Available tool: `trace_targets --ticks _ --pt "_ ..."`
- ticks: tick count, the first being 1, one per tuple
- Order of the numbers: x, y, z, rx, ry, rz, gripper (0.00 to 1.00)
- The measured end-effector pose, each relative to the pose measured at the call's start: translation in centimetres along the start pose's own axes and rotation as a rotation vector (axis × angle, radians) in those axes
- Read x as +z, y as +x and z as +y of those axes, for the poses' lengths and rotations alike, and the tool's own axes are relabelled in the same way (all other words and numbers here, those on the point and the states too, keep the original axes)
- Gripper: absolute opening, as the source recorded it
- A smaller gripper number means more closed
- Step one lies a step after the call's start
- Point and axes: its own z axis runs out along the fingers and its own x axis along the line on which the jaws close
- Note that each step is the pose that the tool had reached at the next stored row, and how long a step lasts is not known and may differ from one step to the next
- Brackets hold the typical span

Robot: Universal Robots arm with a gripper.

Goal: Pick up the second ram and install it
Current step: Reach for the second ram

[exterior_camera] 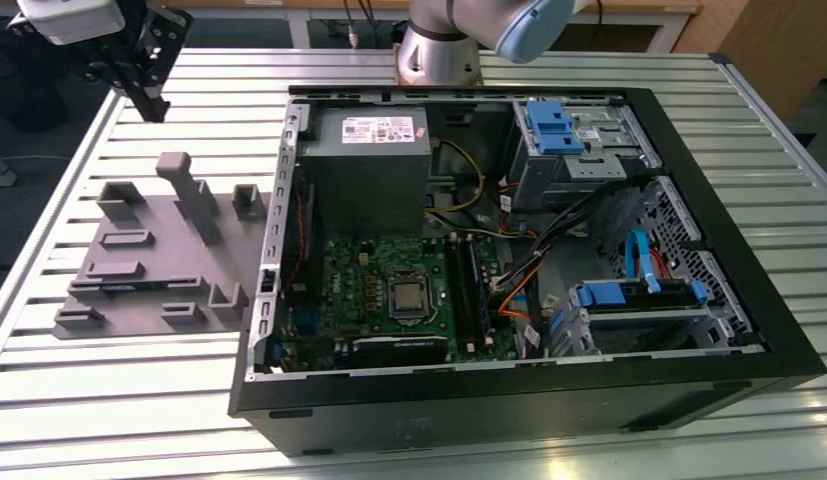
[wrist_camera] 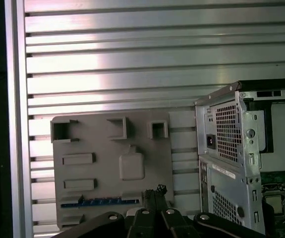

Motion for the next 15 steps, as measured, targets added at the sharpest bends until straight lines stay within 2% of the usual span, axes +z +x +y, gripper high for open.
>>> trace_targets --ticks 7,15 --pt "-0.01 1.54 -0.44 0.0 0.0001 0.0001 0.11" --pt "-0.02 2.65 -1.82 0.0 -0.0001 -0.0001 0.11"
